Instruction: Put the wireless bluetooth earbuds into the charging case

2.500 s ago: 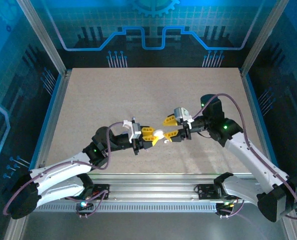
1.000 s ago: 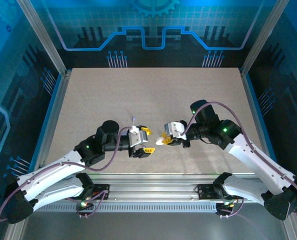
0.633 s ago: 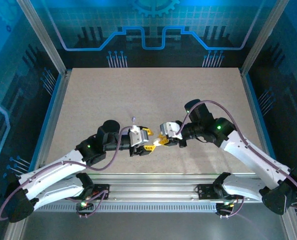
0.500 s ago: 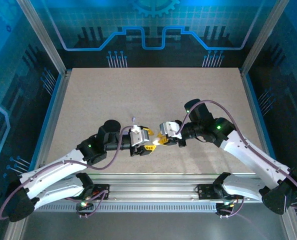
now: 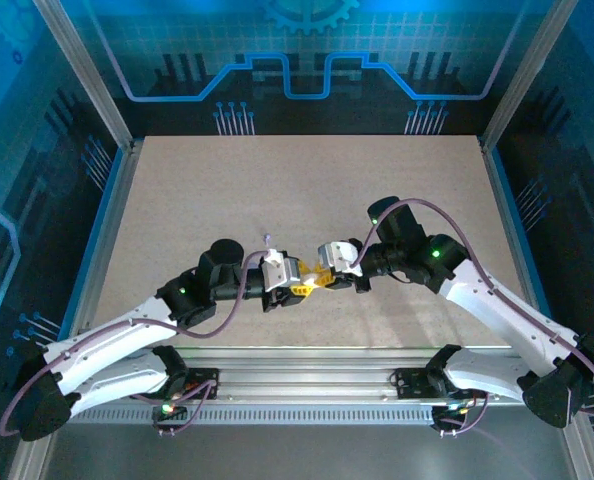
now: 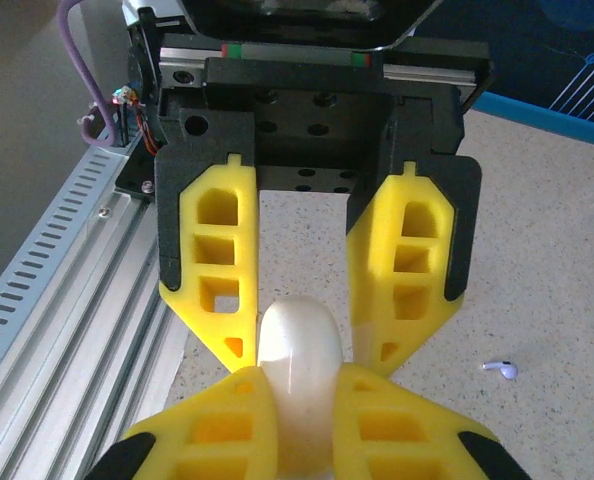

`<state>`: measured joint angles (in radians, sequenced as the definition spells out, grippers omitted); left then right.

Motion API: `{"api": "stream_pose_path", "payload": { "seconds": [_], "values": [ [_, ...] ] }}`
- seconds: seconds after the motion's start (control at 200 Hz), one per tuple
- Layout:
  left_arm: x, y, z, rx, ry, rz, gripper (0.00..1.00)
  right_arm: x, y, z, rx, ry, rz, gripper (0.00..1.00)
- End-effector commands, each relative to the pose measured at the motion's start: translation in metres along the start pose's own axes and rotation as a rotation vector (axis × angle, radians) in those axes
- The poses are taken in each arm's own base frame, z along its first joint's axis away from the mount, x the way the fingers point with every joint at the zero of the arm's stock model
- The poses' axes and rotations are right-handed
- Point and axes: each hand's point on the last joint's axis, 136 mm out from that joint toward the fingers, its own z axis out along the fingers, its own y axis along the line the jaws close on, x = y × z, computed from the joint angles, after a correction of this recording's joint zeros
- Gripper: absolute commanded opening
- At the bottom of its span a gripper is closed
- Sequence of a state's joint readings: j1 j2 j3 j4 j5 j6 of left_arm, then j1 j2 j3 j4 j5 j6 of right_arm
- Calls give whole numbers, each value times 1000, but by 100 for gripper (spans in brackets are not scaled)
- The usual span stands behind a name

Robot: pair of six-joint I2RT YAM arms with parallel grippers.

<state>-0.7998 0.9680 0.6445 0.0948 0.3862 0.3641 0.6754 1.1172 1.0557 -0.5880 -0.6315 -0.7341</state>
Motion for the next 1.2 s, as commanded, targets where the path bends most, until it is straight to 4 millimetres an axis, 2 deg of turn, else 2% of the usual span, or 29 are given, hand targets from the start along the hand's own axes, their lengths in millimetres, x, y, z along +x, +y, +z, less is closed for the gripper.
{"api": "stream_pose_path", "payload": {
  "seconds": [0.0,0.205,0.29,0.39,0.8,1.196],
  "values": [
    [-3,-6,1,27,-18,6,34,-14,1,-2,-5,-31,-29,10],
    [-3,-4,0,17,-12,21,23,-14,-1,0,0,-35,-30,12],
    [-3,-2,-1,-4,-18,17,20,-10,-4,1,13,-21,-19,33],
    [-3,0,-2,-18,-21,15,20,-4,-6,2,37,-2,-2,41],
    [-4,-2,-2,-11,-23,11,20,-2,-8,2,63,-2,8,43],
    [-4,-4,-4,-1,-21,8,20,4,-42,-6,224,49,71,42]
  ]
}}
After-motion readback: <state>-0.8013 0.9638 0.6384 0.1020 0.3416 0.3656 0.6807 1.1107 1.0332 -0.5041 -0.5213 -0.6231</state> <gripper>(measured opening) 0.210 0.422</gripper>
